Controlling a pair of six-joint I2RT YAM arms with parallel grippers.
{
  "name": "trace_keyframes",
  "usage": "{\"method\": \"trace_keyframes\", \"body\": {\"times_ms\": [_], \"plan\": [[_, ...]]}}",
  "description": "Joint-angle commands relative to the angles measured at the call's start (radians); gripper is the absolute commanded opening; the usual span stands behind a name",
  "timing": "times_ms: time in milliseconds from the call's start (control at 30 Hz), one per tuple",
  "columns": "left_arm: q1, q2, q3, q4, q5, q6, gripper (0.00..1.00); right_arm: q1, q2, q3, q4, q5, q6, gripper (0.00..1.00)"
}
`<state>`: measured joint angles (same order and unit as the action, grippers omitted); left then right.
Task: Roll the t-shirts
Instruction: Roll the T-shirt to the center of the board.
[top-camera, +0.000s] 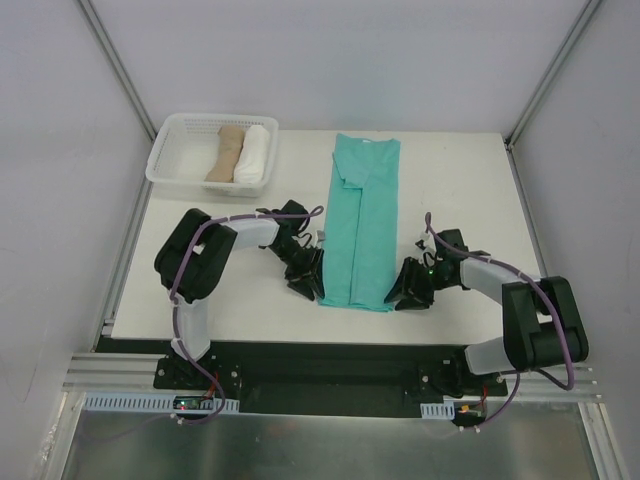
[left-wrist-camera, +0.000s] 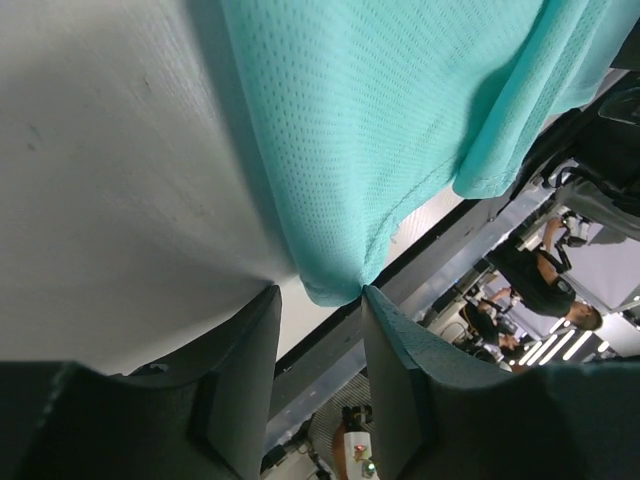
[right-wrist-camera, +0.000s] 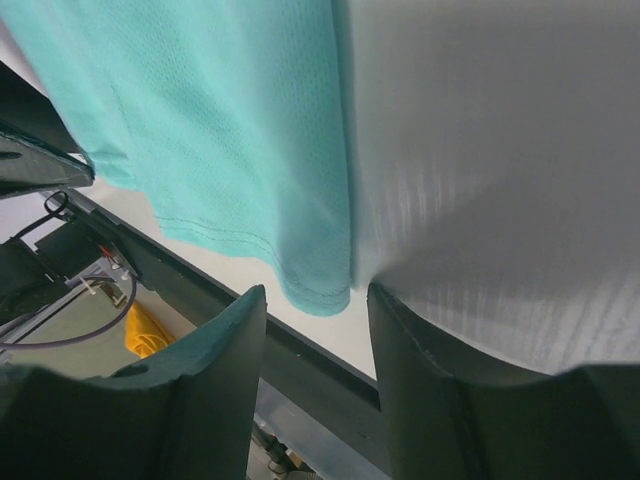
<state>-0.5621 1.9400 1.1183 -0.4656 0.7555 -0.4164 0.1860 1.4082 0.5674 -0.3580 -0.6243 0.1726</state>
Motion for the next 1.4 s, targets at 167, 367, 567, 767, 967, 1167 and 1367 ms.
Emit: {"method": "trace_keyframes", "body": {"times_ms": [167,367,567,767,967,1167,1367], "plan": [[-0.016,0.083,0.032,0.025,-0.019,-0.013,0.33,0.023,0.097,0.022,-0.019,0.046,0.004,0.39],[-0.018,0.085,0.034,0.03,0.004,-0.015,0.16,0.03,0.107,-0.004,0.008,0.02,0.01,0.22],[-0.018,0.04,0.026,0.035,0.034,-0.015,0.0,0.021,0.069,0.032,-0.051,0.003,-0.018,0.01],[-0.018,-0.007,0.049,0.042,0.061,-0.007,0.0,0.02,0.009,0.075,-0.079,-0.037,-0.025,0.01],[-0.015,-0.045,0.061,0.039,0.054,0.004,0.0,0.009,-0.005,0.13,-0.113,-0.037,-0.042,0.01],[-0.01,-0.058,0.074,0.021,0.031,0.004,0.0,-0.005,0.015,0.179,-0.137,-0.011,-0.064,0.01],[0.004,-0.056,0.113,-0.005,-0.001,0.021,0.0,-0.016,0.031,0.221,-0.142,0.018,-0.073,0.01]]}}
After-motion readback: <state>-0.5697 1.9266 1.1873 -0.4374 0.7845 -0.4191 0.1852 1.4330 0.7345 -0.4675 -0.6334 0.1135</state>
